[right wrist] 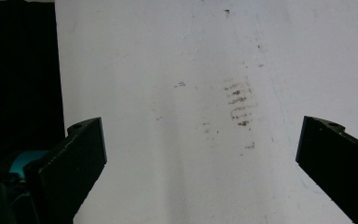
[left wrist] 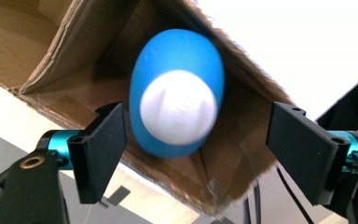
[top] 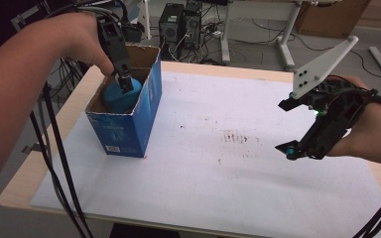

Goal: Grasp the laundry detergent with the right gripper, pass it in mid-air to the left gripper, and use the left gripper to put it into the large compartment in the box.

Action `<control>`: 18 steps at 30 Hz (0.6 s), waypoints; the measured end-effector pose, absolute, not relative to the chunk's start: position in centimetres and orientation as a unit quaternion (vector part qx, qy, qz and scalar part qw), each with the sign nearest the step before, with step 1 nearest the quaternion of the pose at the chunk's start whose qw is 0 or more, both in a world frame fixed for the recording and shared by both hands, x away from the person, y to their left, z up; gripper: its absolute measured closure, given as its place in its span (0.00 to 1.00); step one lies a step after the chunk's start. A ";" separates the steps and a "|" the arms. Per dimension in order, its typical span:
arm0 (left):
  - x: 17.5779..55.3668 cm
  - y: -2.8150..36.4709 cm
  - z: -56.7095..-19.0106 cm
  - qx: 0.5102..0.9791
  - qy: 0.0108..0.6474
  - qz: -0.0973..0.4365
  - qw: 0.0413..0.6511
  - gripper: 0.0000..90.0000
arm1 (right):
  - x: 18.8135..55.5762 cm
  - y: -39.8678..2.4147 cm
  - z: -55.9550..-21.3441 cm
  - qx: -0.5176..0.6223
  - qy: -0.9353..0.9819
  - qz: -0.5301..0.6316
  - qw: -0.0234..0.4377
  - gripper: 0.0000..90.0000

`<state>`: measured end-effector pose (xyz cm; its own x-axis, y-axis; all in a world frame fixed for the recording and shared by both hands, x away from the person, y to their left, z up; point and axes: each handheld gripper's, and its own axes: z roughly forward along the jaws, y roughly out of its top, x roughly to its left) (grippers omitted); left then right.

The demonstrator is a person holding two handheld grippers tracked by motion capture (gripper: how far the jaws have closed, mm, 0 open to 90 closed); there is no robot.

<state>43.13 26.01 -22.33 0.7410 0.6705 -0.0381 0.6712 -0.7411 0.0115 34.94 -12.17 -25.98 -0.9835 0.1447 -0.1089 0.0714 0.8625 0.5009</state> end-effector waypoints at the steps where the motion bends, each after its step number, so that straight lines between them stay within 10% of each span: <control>1: 43.0 25.9 -22.0 0.934 0.356 -0.014 0.012 0.22 | 35.0 -12.2 -25.9 0.054 0.963 0.254 0.069 0.01; 18: 41.1 20.9 -18.4 0.967 0.256 -0.002 0.019 0.12 | 36.9 -12.5 -24.6 0.028 0.984 0.175 0.031 0.01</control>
<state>41.10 20.90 -18.38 0.8692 0.4943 -0.0135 0.4944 -0.8685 0.0363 36.92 -12.47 -24.62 -0.9965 0.0654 -0.0522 0.0433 0.9369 0.3469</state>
